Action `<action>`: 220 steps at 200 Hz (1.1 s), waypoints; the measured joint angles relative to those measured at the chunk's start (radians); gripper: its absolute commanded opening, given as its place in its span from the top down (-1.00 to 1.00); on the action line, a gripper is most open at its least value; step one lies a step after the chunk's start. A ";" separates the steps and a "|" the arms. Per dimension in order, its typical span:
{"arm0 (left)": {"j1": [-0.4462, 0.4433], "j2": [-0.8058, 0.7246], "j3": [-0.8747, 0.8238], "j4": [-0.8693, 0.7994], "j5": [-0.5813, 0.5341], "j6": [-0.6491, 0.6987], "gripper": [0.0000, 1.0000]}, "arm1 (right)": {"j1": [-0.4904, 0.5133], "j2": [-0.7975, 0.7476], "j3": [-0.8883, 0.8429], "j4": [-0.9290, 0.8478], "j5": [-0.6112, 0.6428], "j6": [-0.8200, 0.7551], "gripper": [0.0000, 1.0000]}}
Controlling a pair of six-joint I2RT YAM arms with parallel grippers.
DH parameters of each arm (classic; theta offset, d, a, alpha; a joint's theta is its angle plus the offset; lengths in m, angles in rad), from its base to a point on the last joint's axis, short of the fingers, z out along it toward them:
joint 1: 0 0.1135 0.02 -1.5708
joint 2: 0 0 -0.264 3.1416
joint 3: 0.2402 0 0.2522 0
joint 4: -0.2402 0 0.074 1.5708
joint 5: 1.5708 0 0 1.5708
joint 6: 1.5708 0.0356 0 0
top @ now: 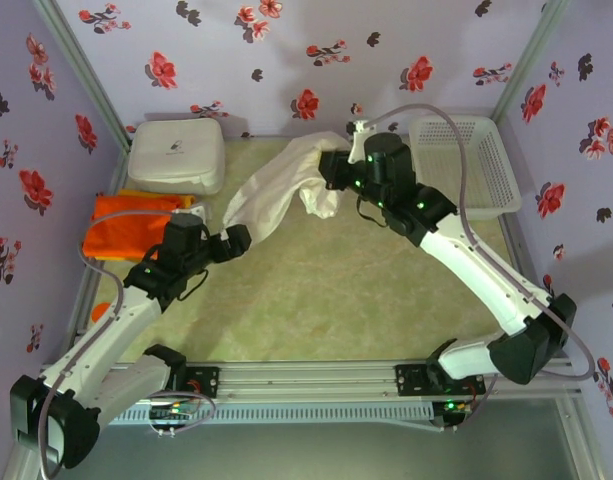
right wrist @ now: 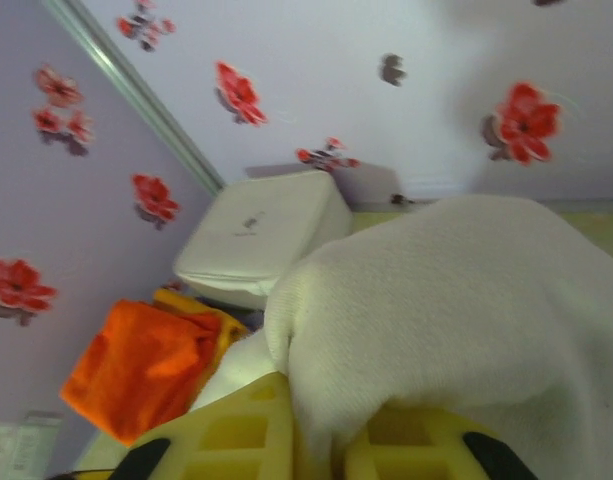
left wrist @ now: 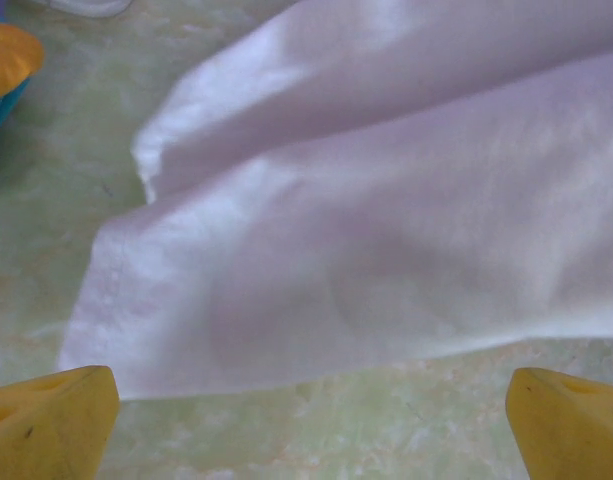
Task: Fold and stack the t-shirts
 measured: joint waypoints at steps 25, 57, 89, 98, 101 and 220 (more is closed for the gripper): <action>0.000 -0.003 0.000 -0.026 -0.003 0.004 -0.99 | -0.029 -0.046 -0.145 -0.045 0.085 0.039 -0.15; 0.000 -0.003 -0.013 -0.063 -0.010 0.019 -0.98 | -0.121 -0.101 -0.343 -0.165 0.192 0.085 -0.99; 0.000 -0.002 -0.045 -0.086 -0.011 0.020 -0.75 | -0.206 -0.169 -0.451 -0.280 0.251 0.113 -0.99; -0.002 0.006 -0.055 -0.087 -0.011 0.011 -0.70 | -0.217 -0.182 -0.460 -0.292 0.259 0.113 -0.99; -0.003 0.010 -0.058 -0.085 -0.011 0.011 -0.69 | -0.219 -0.186 -0.462 -0.295 0.261 0.113 -0.99; -0.073 0.340 -0.145 0.036 -0.090 -0.114 -0.59 | -0.259 -0.075 -0.632 -0.199 0.100 0.216 -0.63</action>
